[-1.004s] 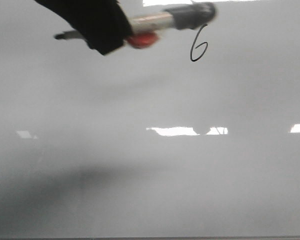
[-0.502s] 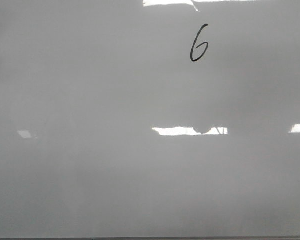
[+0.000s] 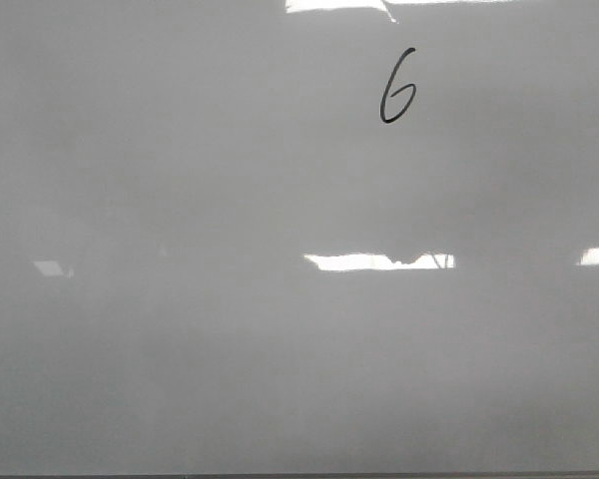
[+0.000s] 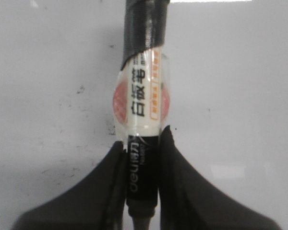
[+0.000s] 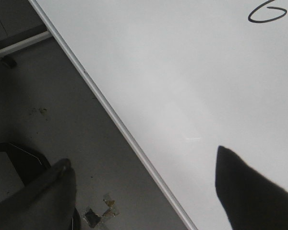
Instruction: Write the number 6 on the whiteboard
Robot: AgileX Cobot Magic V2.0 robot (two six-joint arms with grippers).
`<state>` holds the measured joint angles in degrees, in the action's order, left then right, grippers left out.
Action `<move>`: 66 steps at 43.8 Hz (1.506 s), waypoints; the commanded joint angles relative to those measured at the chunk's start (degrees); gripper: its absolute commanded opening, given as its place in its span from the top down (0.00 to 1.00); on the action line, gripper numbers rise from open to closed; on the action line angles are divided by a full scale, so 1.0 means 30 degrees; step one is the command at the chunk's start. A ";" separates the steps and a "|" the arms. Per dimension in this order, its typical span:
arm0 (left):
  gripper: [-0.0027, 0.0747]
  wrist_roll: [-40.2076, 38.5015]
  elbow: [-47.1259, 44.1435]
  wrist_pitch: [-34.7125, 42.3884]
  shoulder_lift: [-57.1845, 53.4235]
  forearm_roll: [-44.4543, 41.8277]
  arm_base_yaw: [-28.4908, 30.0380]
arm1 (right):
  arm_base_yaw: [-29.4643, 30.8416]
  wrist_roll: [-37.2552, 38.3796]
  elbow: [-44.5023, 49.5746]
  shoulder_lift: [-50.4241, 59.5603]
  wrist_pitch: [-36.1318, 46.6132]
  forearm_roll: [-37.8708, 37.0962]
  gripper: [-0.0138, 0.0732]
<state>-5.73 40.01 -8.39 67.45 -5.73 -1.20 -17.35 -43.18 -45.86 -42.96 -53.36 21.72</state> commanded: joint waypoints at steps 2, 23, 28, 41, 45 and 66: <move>0.85 -0.0136 0.0449 0.3271 0.0722 0.0224 -0.0134 | 0.0162 -0.0021 -0.0654 0.0093 0.1140 0.0315 0.14; 0.62 -0.0169 0.0449 0.6826 0.3536 0.0420 -0.0134 | 0.0162 -0.0021 -0.0654 0.0093 0.1236 0.0315 0.14; 0.46 -0.0169 0.0449 0.6506 0.3455 0.0420 -0.0134 | 0.0162 -0.0004 -0.0654 0.0093 0.1237 0.0315 0.14; 0.44 -0.0135 0.2677 -0.0719 0.0899 -0.0567 -0.0134 | 0.0162 0.7009 -0.2404 0.0093 -0.0310 -0.3420 0.14; 0.44 -0.0135 0.3799 -0.3698 -0.0012 -0.0567 -0.0134 | 0.0162 1.0705 -0.3481 0.0093 -0.1748 -0.5958 0.14; 0.44 0.0513 0.5181 -1.1620 -0.6576 0.0514 -0.4764 | 0.0162 1.6175 -0.3589 0.2434 -0.3478 -0.8016 0.14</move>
<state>-4.26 53.93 -43.35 51.19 -5.71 -12.44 -17.22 4.88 -56.05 -37.58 -66.42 -1.34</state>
